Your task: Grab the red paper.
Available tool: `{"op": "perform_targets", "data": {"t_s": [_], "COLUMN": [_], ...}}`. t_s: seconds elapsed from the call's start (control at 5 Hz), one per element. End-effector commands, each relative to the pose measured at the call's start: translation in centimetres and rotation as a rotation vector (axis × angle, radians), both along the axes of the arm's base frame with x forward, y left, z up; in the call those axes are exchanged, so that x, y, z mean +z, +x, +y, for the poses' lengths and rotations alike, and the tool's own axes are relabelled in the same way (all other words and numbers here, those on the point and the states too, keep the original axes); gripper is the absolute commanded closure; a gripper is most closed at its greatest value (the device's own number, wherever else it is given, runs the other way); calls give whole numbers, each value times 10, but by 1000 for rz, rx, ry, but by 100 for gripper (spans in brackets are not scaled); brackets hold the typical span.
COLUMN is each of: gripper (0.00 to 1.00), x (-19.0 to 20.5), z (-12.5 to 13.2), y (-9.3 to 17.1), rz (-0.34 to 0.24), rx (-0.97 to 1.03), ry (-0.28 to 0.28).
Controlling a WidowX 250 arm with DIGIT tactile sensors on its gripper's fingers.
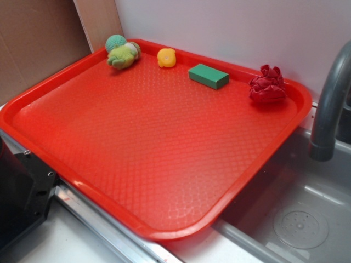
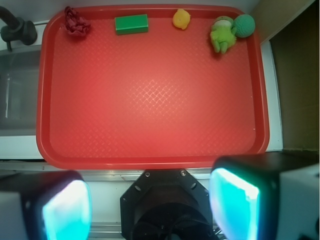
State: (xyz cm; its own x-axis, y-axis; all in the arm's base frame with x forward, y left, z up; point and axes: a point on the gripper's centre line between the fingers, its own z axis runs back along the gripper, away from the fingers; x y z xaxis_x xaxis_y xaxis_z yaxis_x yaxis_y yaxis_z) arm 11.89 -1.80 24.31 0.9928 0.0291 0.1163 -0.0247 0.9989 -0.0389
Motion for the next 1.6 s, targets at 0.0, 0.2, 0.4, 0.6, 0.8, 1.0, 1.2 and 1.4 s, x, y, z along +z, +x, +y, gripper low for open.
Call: {"op": "perform_targets", "data": {"t_s": [0.0, 0.2, 0.4, 0.6, 0.8, 1.0, 1.2, 1.4], "gripper": [0, 0, 0, 0, 0, 0, 0, 0], "x": [0, -50, -94, -114, -132, -133, -141, -147], "z": [0, -7, -35, -68, -105, -130, -139, -136], "y": [0, 44, 95, 133, 165, 192, 214, 228], "rz": [0, -13, -22, -45, -54, -96, -202, -231], "rx": [0, 11, 55, 59, 69, 28, -24, -39], "ry": [0, 50, -2, -122, -213, -189, -75, -27]}}
